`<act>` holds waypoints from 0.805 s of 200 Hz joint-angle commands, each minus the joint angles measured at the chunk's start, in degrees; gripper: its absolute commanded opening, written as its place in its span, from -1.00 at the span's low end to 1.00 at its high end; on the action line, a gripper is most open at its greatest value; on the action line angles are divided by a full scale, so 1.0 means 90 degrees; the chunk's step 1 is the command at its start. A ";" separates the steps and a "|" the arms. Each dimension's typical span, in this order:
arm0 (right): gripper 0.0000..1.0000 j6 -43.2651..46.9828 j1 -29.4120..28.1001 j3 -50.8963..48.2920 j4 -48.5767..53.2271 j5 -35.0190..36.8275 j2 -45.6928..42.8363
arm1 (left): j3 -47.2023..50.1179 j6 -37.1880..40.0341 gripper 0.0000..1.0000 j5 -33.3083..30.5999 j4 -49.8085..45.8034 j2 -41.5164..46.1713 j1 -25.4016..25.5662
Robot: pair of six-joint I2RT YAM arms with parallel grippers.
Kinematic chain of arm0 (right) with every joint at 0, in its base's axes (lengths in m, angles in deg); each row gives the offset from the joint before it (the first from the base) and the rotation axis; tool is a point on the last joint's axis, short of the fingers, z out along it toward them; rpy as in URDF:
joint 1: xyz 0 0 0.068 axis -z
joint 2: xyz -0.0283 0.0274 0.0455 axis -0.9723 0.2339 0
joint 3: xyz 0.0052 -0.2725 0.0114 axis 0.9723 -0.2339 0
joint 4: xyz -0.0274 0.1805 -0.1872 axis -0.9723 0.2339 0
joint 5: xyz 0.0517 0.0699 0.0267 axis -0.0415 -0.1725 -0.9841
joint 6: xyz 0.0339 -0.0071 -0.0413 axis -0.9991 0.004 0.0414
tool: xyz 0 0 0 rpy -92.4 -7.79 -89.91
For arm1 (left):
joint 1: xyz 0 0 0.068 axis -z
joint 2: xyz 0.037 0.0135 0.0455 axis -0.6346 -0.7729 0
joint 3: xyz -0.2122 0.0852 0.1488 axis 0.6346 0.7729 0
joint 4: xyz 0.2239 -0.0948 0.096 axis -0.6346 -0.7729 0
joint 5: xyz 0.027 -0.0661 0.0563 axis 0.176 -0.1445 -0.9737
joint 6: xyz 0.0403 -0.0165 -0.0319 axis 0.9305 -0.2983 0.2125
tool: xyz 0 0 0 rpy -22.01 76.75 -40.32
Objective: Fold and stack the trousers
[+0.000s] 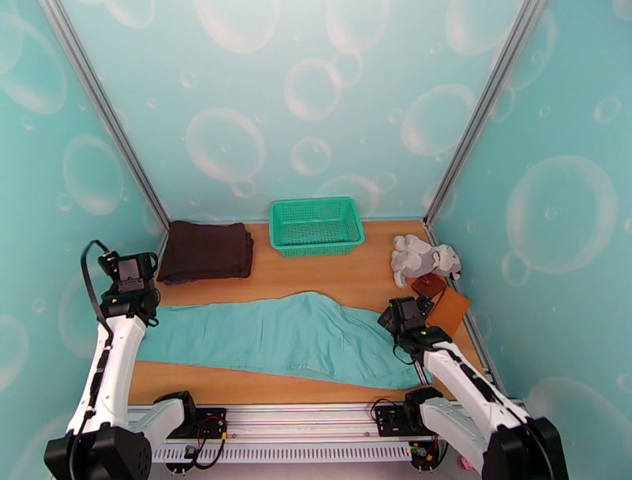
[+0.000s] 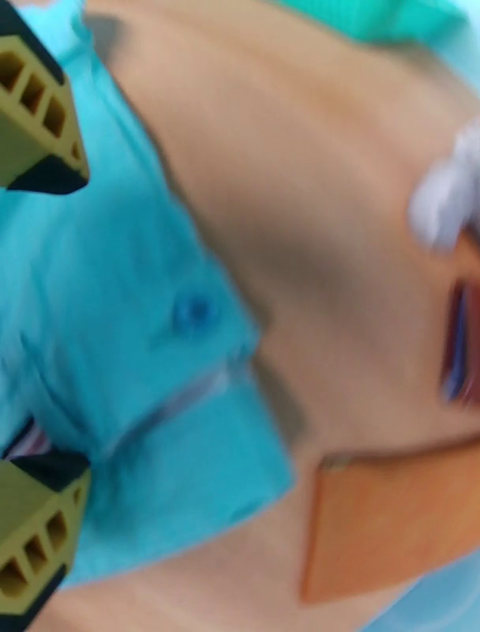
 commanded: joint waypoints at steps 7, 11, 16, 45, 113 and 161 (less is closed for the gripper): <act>0.83 -0.0441 0.0112 0.0261 0.0618 0.0774 0.0687 | 0.0287 0.0206 0.16 0.1755 0.0395 0.0151 0.0599; 0.83 -0.0420 0.0128 0.0258 0.0566 0.0705 0.0800 | 0.0303 0.0204 0.17 0.1776 0.0411 0.0174 0.0660; 0.83 -0.0420 0.0134 0.0248 0.0509 0.0685 0.0933 | 0.0315 0.0206 0.17 0.1760 0.0421 0.0194 0.0720; 0.79 -0.0477 0.0030 0.0171 0.0333 0.0631 0.1441 | 0.0369 0.0291 0.20 0.1567 0.0464 0.0272 0.0779; -1.00 0.0292 0.0200 -0.0099 -0.0417 -0.0297 0.0611 | 0.0520 0.0302 0.29 0.1825 0.0553 0.0324 0.0784; -1.00 0.1183 0.0202 0.1071 0.0413 0.0121 -0.0585 | 0.0489 0.0232 0.37 0.1758 0.0467 0.0277 0.0788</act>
